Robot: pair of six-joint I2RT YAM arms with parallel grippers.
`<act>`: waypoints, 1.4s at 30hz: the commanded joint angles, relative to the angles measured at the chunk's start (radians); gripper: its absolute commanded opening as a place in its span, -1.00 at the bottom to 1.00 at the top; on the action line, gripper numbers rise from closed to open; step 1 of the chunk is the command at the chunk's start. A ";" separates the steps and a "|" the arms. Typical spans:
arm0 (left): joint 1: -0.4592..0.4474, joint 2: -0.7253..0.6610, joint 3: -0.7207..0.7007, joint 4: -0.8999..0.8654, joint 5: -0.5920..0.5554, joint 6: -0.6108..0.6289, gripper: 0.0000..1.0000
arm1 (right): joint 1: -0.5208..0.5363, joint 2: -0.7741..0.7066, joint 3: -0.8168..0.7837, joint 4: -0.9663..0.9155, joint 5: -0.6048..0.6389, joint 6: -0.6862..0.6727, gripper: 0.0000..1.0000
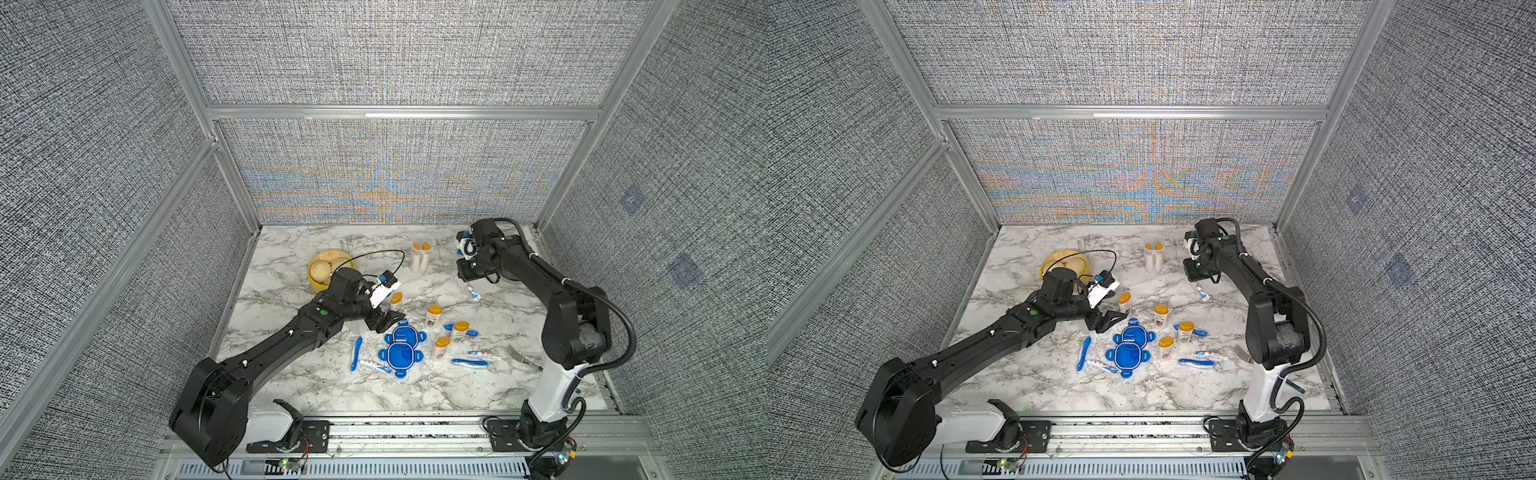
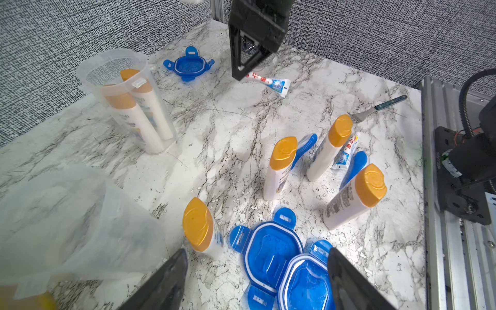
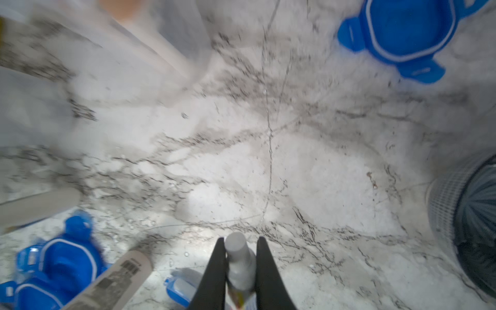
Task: Pack away toiletry kits
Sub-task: Pick up the toiletry item from the center of the board, then place the toiletry item into the container.
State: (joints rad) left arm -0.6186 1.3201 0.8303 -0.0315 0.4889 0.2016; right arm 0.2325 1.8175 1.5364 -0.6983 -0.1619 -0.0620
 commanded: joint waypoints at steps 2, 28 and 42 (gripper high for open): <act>0.002 0.016 0.025 0.021 -0.023 -0.016 0.61 | 0.045 -0.046 0.046 0.182 -0.157 -0.009 -0.82; 0.003 0.012 0.044 0.069 -0.107 -0.024 0.57 | 0.108 0.205 0.193 0.870 -0.259 0.013 -0.84; 0.003 -0.068 -0.076 0.369 -0.135 -0.086 0.58 | 0.086 0.268 0.149 0.977 -0.334 0.012 -0.84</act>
State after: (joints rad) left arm -0.6147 1.2579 0.7513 0.2638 0.3588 0.1272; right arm 0.3202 2.0815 1.6871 0.2096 -0.4717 -0.0471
